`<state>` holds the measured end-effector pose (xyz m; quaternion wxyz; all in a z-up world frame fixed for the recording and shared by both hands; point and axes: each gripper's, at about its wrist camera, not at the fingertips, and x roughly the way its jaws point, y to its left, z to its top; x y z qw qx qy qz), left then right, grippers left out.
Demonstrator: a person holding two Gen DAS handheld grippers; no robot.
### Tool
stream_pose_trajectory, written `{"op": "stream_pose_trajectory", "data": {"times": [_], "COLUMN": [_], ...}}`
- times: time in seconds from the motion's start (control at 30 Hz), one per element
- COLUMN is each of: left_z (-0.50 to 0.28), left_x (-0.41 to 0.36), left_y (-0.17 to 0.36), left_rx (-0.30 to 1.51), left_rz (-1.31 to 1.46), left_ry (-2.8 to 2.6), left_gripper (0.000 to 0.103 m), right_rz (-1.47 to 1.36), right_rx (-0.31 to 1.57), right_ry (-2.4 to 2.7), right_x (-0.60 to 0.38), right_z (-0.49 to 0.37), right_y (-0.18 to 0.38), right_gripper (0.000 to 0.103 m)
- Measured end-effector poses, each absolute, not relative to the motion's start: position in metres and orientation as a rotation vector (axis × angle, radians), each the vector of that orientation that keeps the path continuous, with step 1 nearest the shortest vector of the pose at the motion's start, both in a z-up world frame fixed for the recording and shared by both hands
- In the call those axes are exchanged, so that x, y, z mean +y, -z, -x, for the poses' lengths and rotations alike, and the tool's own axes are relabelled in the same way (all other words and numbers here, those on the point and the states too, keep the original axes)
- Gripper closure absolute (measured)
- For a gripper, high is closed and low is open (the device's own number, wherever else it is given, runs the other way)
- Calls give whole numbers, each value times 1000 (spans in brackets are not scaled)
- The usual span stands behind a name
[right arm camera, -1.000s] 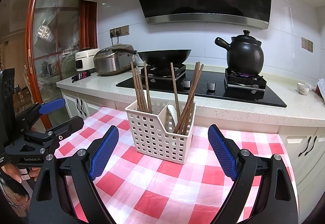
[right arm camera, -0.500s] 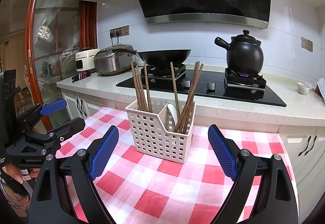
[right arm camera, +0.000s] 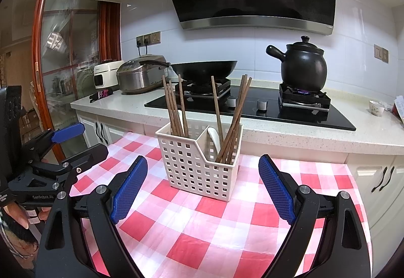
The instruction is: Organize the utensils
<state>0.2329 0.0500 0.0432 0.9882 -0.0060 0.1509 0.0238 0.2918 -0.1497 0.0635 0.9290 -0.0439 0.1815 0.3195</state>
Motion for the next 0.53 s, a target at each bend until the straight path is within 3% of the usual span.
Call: {"op": "stream_pose_trajectory", "data": {"times": [0.53], "left_z": [-231], "left_x": [51], "left_y": [-47], "left_rx": [293], "left_rz": [34], "left_ry": [-5], "left_gripper": [5], "right_rz": [82], "right_rx": [363], "right_ry": [-646], "right_x": [-157], "right_z": [-289], "right_y": [-69], "right_gripper": [18]}}
